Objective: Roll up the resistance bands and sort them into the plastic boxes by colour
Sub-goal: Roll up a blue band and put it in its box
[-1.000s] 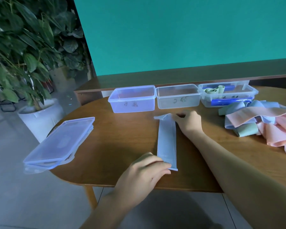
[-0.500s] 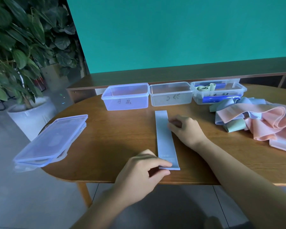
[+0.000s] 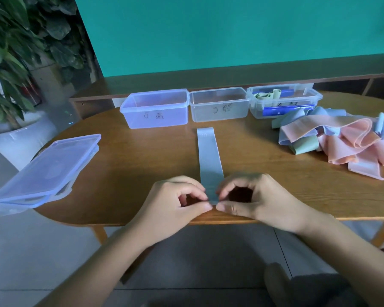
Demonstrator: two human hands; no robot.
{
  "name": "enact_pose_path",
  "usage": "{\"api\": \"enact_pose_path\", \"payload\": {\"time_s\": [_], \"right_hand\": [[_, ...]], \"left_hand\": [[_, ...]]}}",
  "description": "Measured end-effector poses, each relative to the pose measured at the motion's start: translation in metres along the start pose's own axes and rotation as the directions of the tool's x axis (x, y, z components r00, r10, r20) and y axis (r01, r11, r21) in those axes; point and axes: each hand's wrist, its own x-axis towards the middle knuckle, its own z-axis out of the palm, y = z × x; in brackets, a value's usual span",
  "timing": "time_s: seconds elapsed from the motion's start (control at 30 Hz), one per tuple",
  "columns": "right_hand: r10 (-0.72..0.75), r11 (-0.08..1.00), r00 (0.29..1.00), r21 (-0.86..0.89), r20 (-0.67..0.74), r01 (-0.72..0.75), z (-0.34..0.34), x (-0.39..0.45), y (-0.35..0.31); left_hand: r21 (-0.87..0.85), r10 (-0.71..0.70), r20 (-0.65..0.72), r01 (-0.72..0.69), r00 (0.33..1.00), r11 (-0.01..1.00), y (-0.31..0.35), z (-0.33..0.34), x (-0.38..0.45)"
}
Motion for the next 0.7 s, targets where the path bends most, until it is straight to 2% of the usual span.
{"api": "enact_pose_path", "payload": {"time_s": [0.17,0.5,0.7], "right_hand": [[-0.026,0.998,1.0,-0.059,-0.01,0.026,0.002,-0.0027,0.0049],[0.164,0.983,0.986,-0.078,-0.043,-0.167,-0.0023,0.0025,0.0041],[0.215,0.968,0.974,-0.115,-0.076,-0.223,-0.0021,0.0065,0.0038]], "left_hand": [[0.031,0.013,0.024,-0.014,1.0,0.999,0.0027,0.0,0.0],[0.088,-0.072,0.04,0.068,0.997,0.994,0.0017,-0.0011,0.0033],[0.041,-0.034,0.042,0.032,0.999,0.999,0.0017,0.0015,0.0044]]}}
